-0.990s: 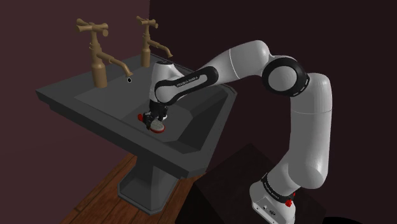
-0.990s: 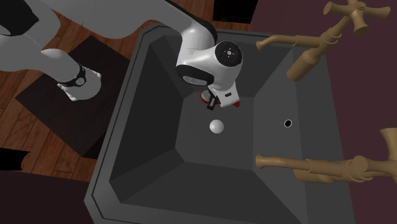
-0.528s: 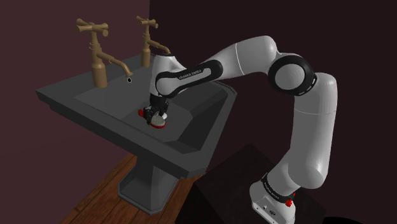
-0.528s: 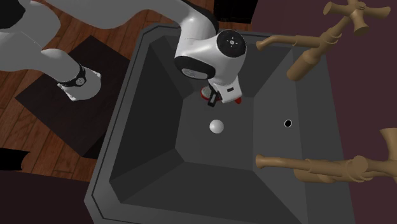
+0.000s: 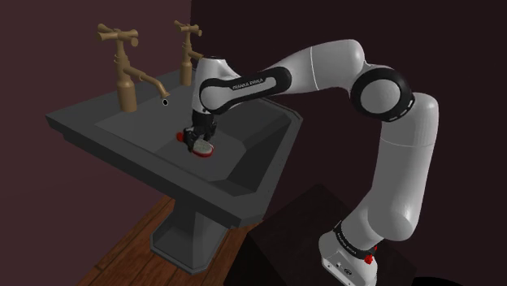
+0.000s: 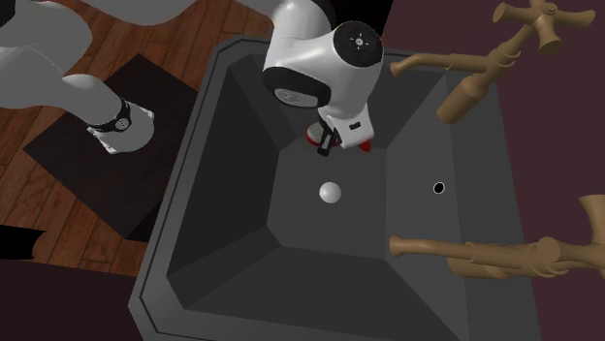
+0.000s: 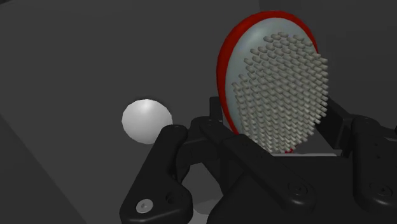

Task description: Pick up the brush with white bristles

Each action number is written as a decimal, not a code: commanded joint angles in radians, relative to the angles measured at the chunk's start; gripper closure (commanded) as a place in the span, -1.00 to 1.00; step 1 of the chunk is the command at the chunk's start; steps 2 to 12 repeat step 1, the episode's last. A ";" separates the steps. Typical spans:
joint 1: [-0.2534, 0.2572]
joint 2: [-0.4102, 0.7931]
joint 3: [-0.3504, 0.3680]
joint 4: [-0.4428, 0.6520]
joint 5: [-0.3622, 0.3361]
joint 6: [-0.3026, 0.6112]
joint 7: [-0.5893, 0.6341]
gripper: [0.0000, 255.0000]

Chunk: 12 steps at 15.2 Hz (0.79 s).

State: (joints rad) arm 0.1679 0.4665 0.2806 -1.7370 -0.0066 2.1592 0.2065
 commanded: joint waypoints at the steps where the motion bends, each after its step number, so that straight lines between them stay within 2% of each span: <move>1: 0.000 -0.006 0.001 0.001 0.001 -0.007 0.000 1.00; 12: 0.000 -0.006 0.001 0.001 0.001 -0.007 0.000 1.00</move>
